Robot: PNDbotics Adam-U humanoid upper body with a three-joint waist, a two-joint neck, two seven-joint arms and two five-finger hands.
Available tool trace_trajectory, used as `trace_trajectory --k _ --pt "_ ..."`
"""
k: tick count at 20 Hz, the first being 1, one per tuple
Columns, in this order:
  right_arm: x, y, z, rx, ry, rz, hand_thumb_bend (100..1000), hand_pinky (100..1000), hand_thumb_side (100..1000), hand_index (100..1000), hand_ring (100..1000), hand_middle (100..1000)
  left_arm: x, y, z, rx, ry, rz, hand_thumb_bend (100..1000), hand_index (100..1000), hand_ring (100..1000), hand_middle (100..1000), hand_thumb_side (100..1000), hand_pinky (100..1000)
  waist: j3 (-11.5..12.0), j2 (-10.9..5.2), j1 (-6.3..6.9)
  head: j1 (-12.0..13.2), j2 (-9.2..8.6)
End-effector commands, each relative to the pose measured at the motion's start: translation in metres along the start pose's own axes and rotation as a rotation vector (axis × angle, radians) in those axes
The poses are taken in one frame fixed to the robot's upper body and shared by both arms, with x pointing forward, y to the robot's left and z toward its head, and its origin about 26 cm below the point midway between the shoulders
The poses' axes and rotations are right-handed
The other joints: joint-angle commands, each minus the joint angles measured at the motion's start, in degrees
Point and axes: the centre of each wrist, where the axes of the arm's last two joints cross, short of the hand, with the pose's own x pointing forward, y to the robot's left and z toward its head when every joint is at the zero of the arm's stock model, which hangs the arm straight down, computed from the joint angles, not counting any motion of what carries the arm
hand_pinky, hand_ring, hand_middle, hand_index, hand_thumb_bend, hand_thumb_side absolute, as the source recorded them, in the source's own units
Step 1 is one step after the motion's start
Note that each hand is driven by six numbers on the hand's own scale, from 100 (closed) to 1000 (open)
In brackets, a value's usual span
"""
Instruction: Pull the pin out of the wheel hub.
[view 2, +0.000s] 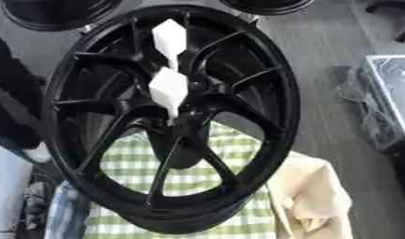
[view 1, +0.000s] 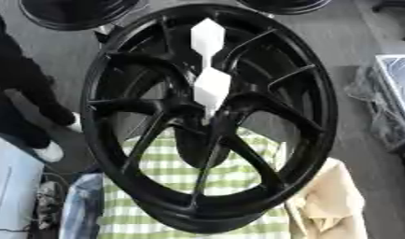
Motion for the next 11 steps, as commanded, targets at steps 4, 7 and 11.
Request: trace_trajectory --k 4,7,11 --pt "0.01 0.029 0.004 0.126 -0.061 -0.132 100 837 630 829 756 732 0.01 -0.002 -0.003 -0.017 -0.038 0.005 302 744 788 692 694 790 0.32 -0.93 0.26 -0.18 -0.82" --pt "0.003 0.043 0.004 0.154 -0.04 -0.164 100 835 604 819 746 720 0.01 -0.003 -0.003 -0.017 -0.037 0.009 303 744 788 691 693 790 0.51 -0.92 0.38 -0.38 -0.83" --pt "-0.006 0.056 0.006 0.181 -0.023 -0.196 100 845 602 817 745 718 0.01 -0.004 -0.003 -0.02 -0.036 0.014 304 745 789 692 694 790 0.57 -0.85 0.45 -0.7 -0.85"
